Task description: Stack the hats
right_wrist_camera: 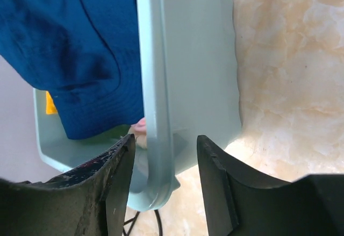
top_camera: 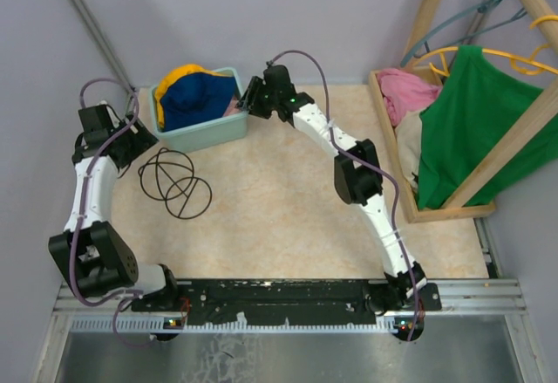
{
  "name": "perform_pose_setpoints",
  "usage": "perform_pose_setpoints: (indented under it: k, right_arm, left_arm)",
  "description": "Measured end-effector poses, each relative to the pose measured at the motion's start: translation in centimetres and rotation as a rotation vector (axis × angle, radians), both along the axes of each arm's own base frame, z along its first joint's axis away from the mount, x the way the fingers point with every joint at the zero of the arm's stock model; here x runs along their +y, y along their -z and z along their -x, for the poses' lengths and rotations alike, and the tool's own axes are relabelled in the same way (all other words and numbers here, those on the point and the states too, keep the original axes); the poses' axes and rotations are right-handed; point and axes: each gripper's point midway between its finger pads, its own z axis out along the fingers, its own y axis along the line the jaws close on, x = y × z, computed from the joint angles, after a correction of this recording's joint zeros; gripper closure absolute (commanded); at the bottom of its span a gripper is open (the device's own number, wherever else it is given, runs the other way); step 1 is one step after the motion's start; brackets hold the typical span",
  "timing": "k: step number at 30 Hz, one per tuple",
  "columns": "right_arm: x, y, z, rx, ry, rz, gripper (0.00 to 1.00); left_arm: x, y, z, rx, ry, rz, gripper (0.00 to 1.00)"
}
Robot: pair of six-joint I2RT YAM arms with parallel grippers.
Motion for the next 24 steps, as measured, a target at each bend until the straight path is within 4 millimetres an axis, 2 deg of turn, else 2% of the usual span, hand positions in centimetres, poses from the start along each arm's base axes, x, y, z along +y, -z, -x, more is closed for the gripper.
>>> perform_pose_setpoints:
  k: [3,6,11,14,17,21,24]
  right_arm:
    - [0.2,1.0,0.0,0.021,-0.003,-0.001,0.83]
    - [-0.1,0.8,-0.6,-0.003,0.014,0.006,1.00]
    - [-1.2,1.0,-0.8,-0.001,0.024,-0.002,1.00]
    - [-2.6,1.0,-0.9,0.011,0.044,0.001,1.00]
    - [-4.6,0.8,-1.6,0.013,0.064,0.009,1.00]
    - [-7.6,0.6,-2.5,0.018,0.115,0.022,1.00]
    - [-9.4,0.5,-2.8,0.019,0.151,0.035,1.00]
  left_arm:
    - [0.1,1.4,1.1,0.031,-0.011,0.009,0.18]
    - [-0.1,2.4,2.2,0.046,-0.022,0.023,0.18]
    - [0.0,4.0,3.8,0.021,-0.075,0.090,0.21]
    - [0.2,5.2,4.3,0.013,-0.111,0.138,0.23]
    - [0.4,8.1,5.5,0.068,-0.149,0.188,0.27]
    - [-0.4,12.1,7.0,0.187,-0.172,0.282,0.37]
    - [-1.5,13.3,7.3,0.214,-0.160,0.347,0.40]
